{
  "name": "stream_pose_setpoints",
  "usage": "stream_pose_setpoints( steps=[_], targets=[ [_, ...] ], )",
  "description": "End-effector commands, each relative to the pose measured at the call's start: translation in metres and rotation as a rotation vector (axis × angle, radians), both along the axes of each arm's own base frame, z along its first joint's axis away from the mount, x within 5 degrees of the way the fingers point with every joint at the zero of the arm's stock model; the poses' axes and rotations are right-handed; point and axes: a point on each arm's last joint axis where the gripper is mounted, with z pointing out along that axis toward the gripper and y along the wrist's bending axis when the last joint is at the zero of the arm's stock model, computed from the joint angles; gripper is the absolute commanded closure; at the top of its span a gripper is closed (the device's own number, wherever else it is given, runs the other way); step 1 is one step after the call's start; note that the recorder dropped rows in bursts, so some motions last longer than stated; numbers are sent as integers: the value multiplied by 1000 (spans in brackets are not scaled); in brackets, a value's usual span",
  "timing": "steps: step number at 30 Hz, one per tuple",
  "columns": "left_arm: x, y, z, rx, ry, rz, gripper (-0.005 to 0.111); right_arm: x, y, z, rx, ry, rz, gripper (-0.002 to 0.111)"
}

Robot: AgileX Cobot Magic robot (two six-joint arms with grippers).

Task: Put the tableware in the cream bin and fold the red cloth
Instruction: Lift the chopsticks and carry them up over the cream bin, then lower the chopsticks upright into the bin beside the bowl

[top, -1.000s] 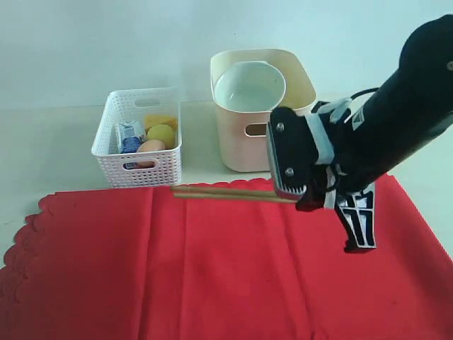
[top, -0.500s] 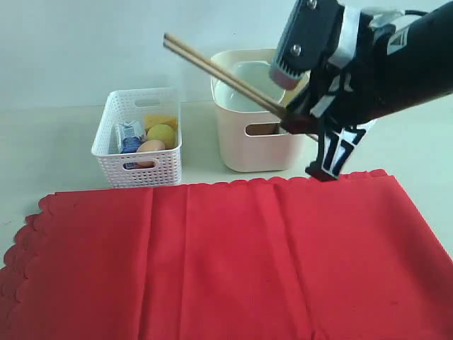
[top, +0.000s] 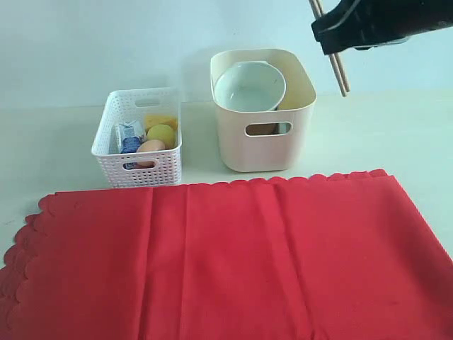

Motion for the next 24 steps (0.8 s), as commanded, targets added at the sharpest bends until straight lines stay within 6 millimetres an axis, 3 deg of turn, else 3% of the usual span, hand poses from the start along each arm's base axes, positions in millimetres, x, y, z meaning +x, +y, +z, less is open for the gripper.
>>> stream_pose_setpoints(
  steps=[1,7,14,19,24],
  targets=[
    [0,0,0,-8,-12,1,107,30,-8,-7,97,38,-75,108],
    [0,0,0,-8,-12,1,107,72,-14,-31,161,109,-145,108],
    [0,0,0,-8,-12,1,107,120,-7,-59,177,137,-167,108],
    [0,0,0,-8,-12,1,107,149,-5,-71,176,110,-201,108],
    [0,0,0,-8,-12,1,107,173,-5,-95,164,103,-247,108]
  ],
)
